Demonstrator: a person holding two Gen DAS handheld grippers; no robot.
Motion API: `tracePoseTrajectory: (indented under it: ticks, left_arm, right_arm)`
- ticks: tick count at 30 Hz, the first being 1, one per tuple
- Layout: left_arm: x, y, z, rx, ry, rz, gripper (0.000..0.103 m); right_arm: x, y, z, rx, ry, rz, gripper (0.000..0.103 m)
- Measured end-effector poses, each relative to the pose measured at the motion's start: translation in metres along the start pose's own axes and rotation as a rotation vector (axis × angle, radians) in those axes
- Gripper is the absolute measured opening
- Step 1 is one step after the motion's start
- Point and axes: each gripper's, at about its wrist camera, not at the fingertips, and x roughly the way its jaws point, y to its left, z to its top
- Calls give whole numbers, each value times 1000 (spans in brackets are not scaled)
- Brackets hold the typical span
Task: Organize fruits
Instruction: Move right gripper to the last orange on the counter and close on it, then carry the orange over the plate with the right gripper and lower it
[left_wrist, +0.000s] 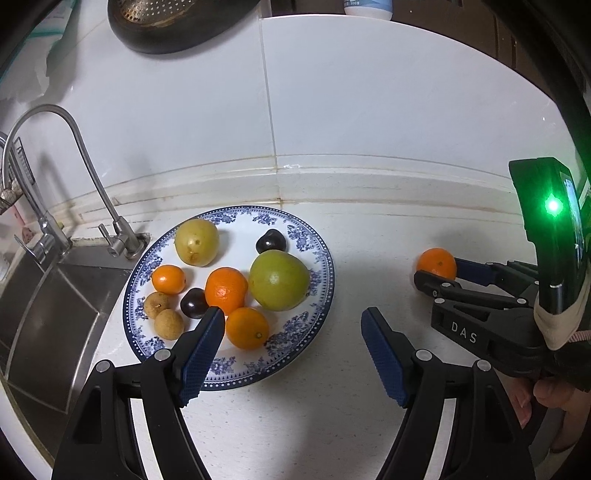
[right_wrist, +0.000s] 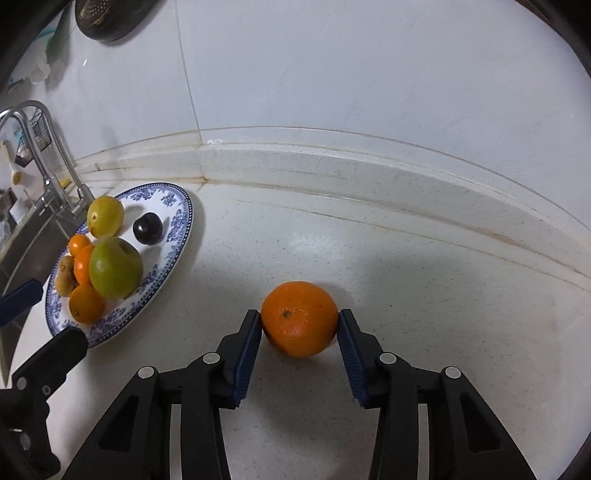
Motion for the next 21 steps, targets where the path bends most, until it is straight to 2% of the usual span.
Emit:
tracePoseTrajectory:
  ticks: [11, 21]
  left_arm:
    - [-14, 11, -1, 14, -34, -30, 76]
    - [-37, 38, -7, 12, -63, -63, 75]
  right_arm:
    - [-35, 11, -10, 13, -37, 24, 43]
    - [-82, 39, -13, 15, -104, 35, 43]
